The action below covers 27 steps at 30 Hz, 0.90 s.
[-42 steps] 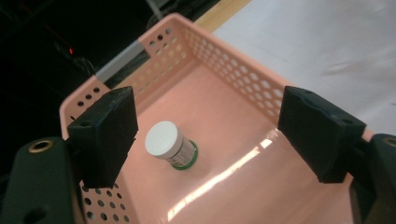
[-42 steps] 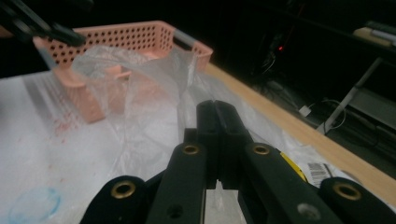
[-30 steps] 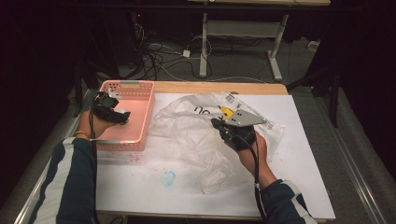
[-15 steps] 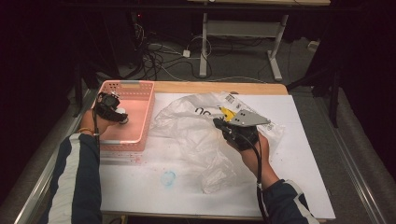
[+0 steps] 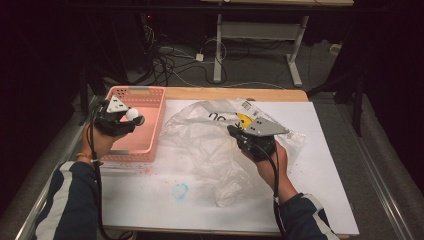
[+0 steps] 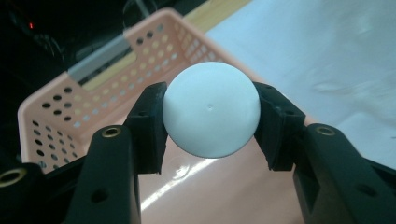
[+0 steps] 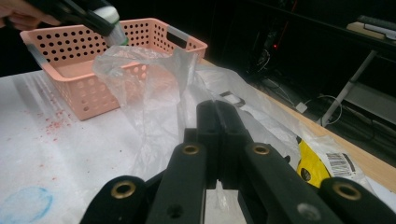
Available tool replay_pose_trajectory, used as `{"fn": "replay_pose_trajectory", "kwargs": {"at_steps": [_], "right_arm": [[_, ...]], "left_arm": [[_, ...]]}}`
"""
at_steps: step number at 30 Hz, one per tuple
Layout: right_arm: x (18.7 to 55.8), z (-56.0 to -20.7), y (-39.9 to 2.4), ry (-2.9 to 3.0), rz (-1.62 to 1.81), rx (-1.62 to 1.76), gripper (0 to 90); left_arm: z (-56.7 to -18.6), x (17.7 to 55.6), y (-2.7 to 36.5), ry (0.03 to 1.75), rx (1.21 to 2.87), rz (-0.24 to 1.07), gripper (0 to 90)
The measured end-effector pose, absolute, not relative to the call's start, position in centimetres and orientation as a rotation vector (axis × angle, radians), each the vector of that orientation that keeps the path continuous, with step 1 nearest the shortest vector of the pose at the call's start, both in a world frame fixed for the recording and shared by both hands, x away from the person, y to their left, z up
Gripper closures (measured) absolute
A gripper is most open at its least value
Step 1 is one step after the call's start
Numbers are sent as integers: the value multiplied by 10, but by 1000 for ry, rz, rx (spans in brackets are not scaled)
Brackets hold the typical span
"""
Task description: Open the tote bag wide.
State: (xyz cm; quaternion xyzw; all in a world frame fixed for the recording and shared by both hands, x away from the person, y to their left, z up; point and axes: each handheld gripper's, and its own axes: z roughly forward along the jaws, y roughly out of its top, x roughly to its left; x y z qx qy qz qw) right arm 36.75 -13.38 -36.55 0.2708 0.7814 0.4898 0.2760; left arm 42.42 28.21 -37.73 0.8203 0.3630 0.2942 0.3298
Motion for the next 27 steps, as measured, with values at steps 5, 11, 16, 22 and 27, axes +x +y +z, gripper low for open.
{"fn": "replay_pose_trajectory", "kwargs": {"at_steps": [5,11,16,22,27], "right_arm": [[367,-369,-134,2111,1306,735,900],[367,-373,-133,2123,1290,752,900],[366,-374,-134,2121,1285,760,900],[364,-373,-134,2120,1288,751,900],[362,-373,-131,2130,1298,740,900]], "left_arm": [[-371,393,273,842,2031,760,483],[-377,361,237,670,2030,725,483],[-378,343,211,548,2065,724,483],[-379,329,187,443,2070,661,483],[-391,327,149,354,2119,617,482]]}}
